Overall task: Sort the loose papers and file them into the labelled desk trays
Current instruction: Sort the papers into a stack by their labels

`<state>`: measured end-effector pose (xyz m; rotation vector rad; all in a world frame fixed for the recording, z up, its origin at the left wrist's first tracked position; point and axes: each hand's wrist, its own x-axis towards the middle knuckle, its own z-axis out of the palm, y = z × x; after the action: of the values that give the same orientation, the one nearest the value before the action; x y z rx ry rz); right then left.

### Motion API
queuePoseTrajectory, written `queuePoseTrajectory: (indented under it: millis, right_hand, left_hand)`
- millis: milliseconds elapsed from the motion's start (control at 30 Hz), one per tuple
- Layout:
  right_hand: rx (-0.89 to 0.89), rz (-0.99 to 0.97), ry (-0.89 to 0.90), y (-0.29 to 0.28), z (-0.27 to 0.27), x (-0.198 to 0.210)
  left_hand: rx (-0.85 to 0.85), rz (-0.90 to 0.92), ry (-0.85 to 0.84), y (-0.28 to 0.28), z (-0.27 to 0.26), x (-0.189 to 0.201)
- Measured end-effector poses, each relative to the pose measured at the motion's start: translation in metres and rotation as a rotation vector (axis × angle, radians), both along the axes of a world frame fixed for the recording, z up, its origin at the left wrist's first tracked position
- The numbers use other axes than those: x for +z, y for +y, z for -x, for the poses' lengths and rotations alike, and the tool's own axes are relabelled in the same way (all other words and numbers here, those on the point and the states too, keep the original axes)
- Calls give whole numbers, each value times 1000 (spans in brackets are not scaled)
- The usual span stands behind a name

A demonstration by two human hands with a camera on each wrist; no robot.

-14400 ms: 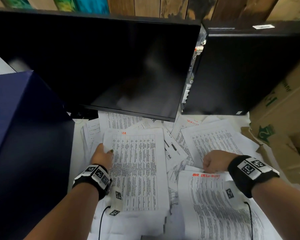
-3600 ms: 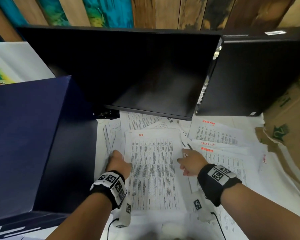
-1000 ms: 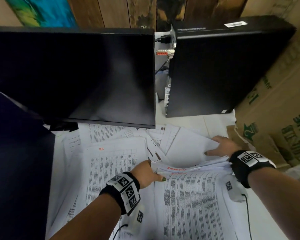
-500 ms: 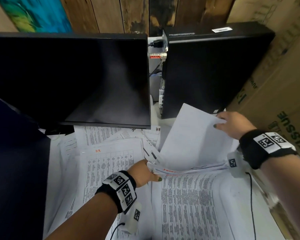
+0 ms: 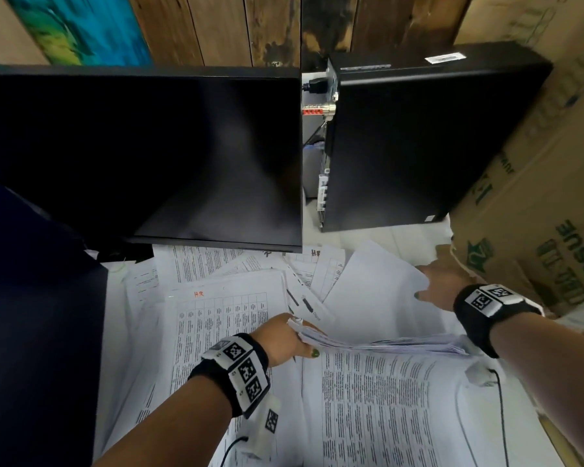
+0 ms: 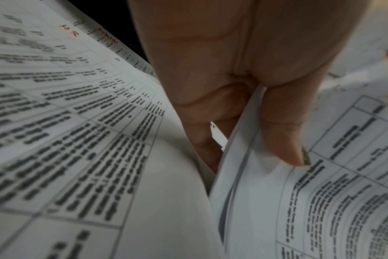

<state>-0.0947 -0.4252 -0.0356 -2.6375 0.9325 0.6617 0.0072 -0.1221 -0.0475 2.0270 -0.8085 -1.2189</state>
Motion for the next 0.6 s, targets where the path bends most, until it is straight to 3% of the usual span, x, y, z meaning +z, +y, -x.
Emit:
queuePoseTrajectory:
  millis: [233,433,600]
  right_hand:
    - [26,24,-11,7,-5,-2]
    - [-127,-96,-34,1,1,-4]
    - [-176,-151,-260,-3,6,-12]
  left_hand:
    - [19,-56,-7,-1,-3,-9]
    - [62,-55,14,0,-4,-8]
    - [85,-61,15,1,-1,-8]
